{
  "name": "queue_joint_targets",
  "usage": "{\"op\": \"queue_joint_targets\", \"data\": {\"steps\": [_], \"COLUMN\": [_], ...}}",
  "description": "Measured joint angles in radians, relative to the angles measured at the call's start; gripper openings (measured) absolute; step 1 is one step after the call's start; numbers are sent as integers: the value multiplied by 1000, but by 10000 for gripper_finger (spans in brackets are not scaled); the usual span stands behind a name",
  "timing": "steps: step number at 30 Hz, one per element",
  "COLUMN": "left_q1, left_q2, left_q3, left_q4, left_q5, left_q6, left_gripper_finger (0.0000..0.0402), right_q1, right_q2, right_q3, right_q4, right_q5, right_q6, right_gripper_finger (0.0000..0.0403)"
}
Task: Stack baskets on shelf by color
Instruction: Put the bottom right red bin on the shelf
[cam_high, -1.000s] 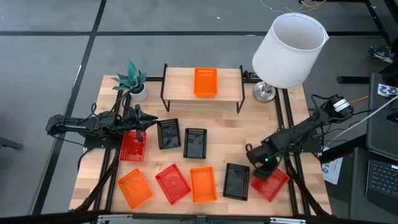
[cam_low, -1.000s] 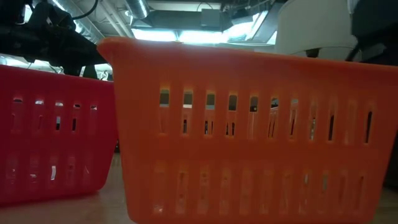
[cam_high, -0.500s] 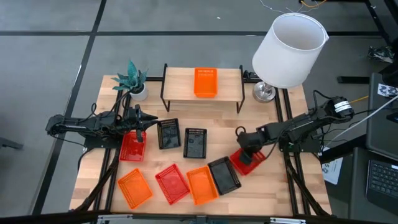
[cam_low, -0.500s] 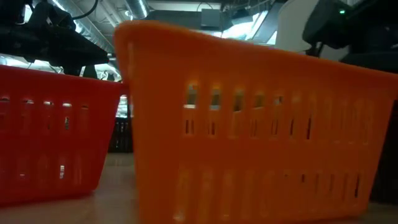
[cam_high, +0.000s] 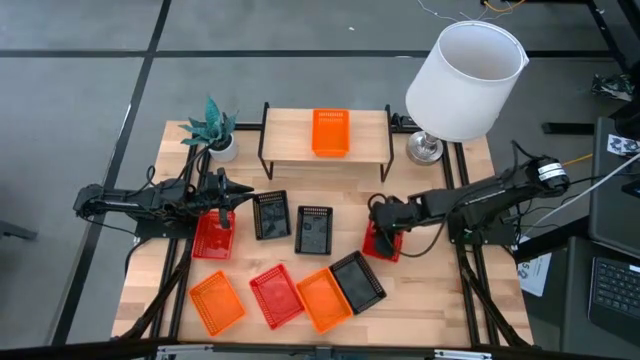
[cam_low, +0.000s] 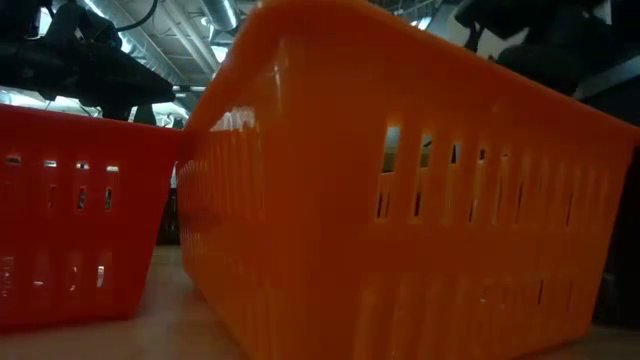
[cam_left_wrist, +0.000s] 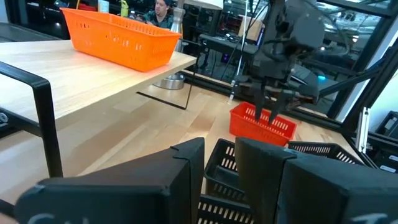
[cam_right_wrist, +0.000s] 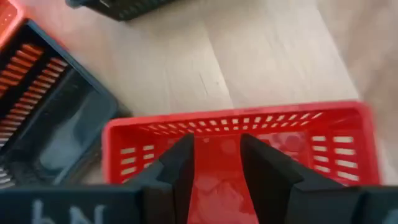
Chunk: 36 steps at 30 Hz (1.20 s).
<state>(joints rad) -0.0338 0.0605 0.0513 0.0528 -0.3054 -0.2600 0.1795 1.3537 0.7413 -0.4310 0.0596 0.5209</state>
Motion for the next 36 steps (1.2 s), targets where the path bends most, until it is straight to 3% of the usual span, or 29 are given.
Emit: {"op": "queue_joint_targets", "data": {"steps": [5,9,13,18,26,36], "left_q1": [0,0,0,0,0,0], "left_q2": [0,0,0,0,0,0], "left_q3": [0,0,0,0,0,0], "left_q4": [0,0,0,0,0,0], "left_q5": [0,0,0,0,0,0], "left_q6": [0,-1,-7,-26,-26,-26], "left_gripper_finger": [82,82,82,82,82,82], "right_q1": [62,149,228,292,337,356], "right_q2": [-2,-2,-1,-1,18,160], "right_q3": [134,136,89,71,72,72], "right_q4": [-207,-165,-135,-123,-104,-92], "right_q5": [-144,-188,-54,94,139,159], "right_q6": [-58,-88,-131,-69,12,47], "right_gripper_finger": [129,129,129,129,129,129]}}
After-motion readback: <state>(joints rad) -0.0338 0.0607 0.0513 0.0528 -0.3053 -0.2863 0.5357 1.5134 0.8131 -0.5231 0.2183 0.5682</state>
